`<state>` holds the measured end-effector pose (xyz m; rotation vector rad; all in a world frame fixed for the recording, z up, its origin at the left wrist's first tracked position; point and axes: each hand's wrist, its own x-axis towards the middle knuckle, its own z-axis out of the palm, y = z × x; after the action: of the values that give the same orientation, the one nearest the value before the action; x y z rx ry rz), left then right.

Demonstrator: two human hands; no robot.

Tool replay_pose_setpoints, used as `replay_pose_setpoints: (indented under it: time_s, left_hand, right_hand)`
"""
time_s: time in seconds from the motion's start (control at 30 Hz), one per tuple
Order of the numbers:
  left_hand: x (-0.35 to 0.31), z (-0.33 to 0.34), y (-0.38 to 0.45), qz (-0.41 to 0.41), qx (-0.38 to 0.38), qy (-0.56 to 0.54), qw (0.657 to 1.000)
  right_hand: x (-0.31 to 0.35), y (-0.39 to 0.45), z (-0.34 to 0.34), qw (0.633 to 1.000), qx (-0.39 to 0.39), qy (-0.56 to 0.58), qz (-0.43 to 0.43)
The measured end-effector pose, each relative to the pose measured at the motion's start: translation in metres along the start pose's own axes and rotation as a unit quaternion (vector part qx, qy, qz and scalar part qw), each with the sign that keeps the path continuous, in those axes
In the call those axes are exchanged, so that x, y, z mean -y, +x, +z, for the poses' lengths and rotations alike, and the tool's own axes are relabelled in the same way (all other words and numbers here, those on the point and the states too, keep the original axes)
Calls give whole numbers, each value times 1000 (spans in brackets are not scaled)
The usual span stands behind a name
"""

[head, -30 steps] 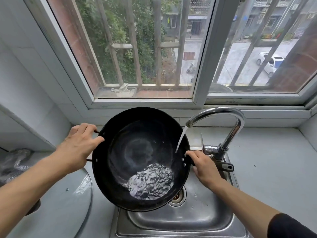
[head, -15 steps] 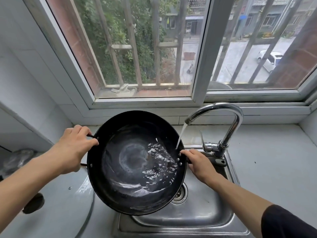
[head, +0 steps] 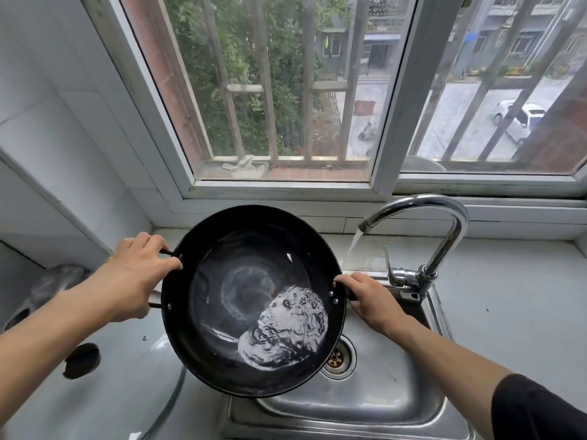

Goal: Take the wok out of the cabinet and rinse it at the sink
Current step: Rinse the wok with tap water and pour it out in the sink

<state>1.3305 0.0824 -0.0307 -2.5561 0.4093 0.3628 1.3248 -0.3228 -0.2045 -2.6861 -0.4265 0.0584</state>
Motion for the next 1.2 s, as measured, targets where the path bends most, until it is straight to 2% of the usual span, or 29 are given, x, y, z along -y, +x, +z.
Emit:
replay_pose_setpoints:
  time_s: [0.23,0.7,0.93,1.2]
  left_hand:
    - [-7,11,3,19,27,-42,999]
    - [-48,18,16,96,91,-73,989]
    - [-67,24,12,128,114,-143,975]
    - [-83,31,7,140,183,-223,947]
  right_hand:
    - [-10,-9,-8,999,31,-12,-8]
    - [-41,-46,-39,990,71,-120,-29]
    - [-47,-65,-59,985,73,-150,-31]
    - [-56,-76,-74,984,94,-150,-31]
